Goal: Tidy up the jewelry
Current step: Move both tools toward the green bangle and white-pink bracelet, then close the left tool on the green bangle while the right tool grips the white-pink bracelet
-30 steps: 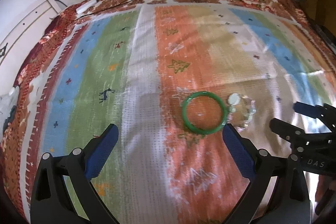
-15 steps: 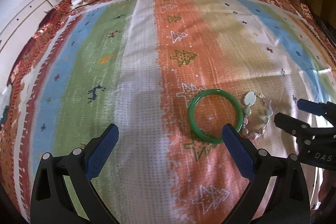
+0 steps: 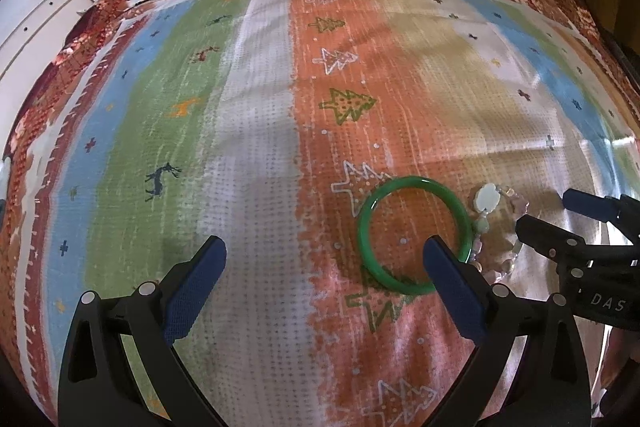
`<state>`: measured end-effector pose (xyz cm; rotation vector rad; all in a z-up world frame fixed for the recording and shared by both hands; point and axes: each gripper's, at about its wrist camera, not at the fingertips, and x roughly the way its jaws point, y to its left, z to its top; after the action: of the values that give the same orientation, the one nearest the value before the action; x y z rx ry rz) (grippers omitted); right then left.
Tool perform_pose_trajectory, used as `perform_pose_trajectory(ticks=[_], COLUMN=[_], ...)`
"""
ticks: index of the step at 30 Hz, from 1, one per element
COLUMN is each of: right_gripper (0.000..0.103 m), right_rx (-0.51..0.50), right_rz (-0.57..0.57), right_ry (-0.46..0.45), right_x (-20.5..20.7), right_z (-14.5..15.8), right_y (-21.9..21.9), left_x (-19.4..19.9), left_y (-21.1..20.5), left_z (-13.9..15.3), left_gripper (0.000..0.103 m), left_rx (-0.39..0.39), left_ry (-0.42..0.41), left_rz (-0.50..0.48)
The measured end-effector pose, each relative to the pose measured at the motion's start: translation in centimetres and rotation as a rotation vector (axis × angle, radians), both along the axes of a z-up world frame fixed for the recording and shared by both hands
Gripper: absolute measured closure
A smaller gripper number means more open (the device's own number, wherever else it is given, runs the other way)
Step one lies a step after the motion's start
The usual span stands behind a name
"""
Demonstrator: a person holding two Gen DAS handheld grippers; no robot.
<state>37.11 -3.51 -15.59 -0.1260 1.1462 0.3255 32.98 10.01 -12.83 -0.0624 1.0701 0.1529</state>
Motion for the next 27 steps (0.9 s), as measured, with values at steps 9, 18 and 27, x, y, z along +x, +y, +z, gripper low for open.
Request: perform_pose_trajectory(ticks=[9,18,27], right_gripper=[0.021,0.06,0.091], right_rx=[-0.046,-0.077,-0.056], right_rz=[0.024,0.018,0.053], right_ry=[-0.021,-0.011,0.006], right_x=[0.0,0.1,-0.4], right_z=[-0.5,-0.4,-0.2], right_y=[0.5,-0.4,-1.0], left_x=[0.0,-0.1,-0.4], left_y=[-0.1,-0.7,-1.3], left_z=[-1.8,-1.6,-1.4], left_gripper=[0.013,0.059,0.094], left_rx=[0.035,0.0,-0.032], left_ry=[0.028,0.035,0.052], left_rz=[-0.021,-0.099,-0.147])
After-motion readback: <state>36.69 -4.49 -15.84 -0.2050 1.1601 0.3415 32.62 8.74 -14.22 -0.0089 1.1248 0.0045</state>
